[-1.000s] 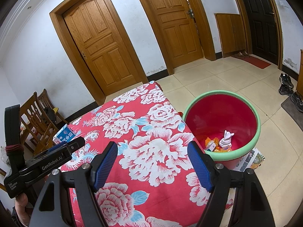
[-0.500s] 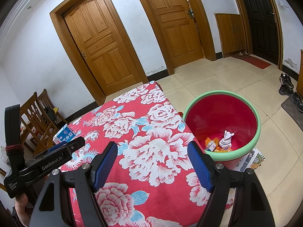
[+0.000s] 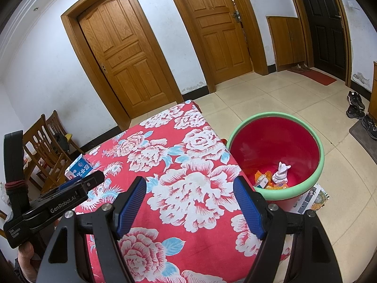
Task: Collect trash
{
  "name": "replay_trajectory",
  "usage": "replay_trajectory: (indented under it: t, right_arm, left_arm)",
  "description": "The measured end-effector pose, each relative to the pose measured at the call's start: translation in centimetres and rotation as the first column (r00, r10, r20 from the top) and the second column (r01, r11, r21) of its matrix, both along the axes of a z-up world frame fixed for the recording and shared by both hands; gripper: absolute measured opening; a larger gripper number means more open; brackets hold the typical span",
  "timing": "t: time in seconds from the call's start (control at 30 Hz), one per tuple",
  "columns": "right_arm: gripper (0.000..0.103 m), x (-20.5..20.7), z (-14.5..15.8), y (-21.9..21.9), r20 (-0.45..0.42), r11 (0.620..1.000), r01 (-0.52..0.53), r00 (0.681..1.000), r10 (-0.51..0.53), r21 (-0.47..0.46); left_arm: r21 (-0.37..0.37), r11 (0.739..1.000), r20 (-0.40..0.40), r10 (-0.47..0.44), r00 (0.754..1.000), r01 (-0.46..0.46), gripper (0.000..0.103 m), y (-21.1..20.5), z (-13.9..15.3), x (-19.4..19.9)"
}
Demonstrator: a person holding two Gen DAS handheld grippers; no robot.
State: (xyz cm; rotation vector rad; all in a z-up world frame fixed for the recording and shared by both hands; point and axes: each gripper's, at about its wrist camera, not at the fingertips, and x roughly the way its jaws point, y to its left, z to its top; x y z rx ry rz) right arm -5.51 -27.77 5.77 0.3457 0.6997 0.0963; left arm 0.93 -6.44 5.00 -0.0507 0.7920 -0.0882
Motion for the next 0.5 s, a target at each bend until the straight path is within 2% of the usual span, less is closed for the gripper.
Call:
replay_trajectory:
  t: [0.5]
  right_arm:
    - [0.078,0.07,-0.14,-0.45,-0.007,1.000,0.015,1.000,-0.015,-0.008]
  left_arm:
    - [0.007,1.000,-0.005,0.004,1.000,-0.004,0.064,0.17,-0.16,-0.19]
